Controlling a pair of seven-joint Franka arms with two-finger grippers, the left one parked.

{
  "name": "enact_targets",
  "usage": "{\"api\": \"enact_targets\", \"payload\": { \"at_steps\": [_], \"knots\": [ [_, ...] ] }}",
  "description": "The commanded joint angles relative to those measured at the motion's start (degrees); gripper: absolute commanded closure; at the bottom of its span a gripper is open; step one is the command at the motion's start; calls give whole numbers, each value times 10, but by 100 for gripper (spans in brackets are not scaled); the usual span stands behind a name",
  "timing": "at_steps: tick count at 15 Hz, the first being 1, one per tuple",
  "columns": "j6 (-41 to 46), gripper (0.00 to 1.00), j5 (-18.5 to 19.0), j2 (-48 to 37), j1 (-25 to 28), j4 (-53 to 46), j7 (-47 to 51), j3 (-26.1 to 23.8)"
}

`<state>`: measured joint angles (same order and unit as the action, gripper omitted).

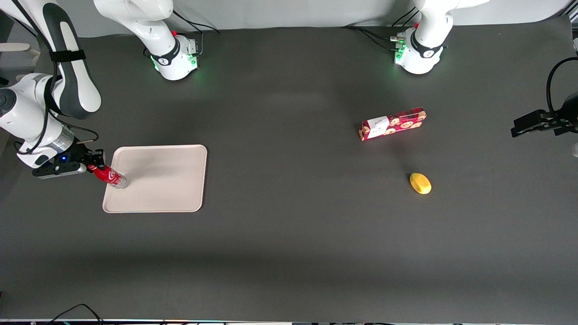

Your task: Place coke bottle on tray

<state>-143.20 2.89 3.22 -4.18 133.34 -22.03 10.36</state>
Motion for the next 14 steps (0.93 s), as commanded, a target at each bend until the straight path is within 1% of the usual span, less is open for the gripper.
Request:
{"api": "enact_targets", "payload": {
  "at_steps": [1,3,5,6,7,8,9,10,11,14],
  "knots": [
    [-12,100,-17,2,-6,0,-31,-2],
    [-12,100,-17,4,-8,0,-32,-2],
    [-13,78,-17,6,-8,0,-33,-2],
    [-15,58,-17,8,-8,0,-34,-2],
    [-21,48,-17,8,-8,0,-33,-3],
    [-23,33,-17,9,-8,0,-34,-3],
    [-23,24,-17,9,-7,0,-33,-3],
    [-23,11,-17,10,-7,-1,-33,-3],
    [-22,0,-17,8,-4,-2,-31,-3],
    [-10,0,-19,-17,7,-6,0,-5]
  ]
}}
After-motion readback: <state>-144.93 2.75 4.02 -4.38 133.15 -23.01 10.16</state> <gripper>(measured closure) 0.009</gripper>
